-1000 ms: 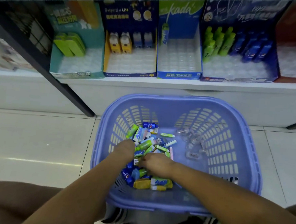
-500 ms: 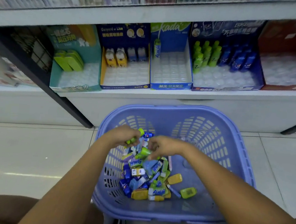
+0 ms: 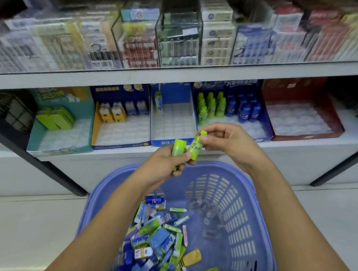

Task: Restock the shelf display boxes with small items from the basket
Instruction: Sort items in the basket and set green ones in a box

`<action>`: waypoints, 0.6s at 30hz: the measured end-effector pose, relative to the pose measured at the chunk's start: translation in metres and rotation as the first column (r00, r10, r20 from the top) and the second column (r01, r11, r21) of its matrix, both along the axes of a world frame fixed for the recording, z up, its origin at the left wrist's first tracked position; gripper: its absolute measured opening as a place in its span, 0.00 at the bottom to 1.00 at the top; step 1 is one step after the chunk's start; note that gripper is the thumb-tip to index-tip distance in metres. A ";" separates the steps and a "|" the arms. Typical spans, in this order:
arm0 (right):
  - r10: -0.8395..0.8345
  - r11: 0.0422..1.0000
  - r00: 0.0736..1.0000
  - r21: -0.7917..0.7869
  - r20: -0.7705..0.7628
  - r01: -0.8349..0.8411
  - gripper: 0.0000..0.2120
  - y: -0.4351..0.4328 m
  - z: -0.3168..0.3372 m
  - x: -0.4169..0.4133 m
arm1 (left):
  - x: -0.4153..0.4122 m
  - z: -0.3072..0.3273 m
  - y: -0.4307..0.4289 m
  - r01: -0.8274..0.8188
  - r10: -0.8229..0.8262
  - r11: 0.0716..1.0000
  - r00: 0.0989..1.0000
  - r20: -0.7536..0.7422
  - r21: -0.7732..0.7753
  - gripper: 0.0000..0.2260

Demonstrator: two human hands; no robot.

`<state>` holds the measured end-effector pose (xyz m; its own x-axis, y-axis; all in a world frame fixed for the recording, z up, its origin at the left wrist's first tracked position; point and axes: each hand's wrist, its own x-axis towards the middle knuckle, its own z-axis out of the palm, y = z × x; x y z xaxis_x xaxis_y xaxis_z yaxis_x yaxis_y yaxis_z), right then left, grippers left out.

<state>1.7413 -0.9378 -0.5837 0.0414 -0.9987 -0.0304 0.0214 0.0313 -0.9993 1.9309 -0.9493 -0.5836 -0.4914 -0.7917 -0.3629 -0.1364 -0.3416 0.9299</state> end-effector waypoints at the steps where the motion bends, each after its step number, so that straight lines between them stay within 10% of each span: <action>1: -0.040 0.999 0.999 -0.016 -0.017 0.040 0.06 -0.003 0.003 -0.006 | -0.005 0.002 -0.001 -0.020 0.020 1.000 1.000 0.009 -0.016 0.03; 7: -0.424 0.903 0.823 -0.238 -0.377 0.357 0.10 -0.051 0.008 -0.062 | -0.022 0.011 -0.013 -0.223 0.242 0.960 0.965 -0.100 0.171 0.14; 18: -0.242 0.968 0.714 -0.214 -0.657 0.131 0.16 -0.094 -0.001 -0.064 | -0.008 -0.003 -0.031 -0.280 0.298 0.953 0.938 -0.179 0.119 0.07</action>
<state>1.6772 -1.0313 -0.5850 -0.1222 -0.9788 0.1644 -0.6675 -0.0416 -0.7435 1.9227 -0.9807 -0.5862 -0.3142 -0.8780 -0.3611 0.1591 -0.4237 0.8917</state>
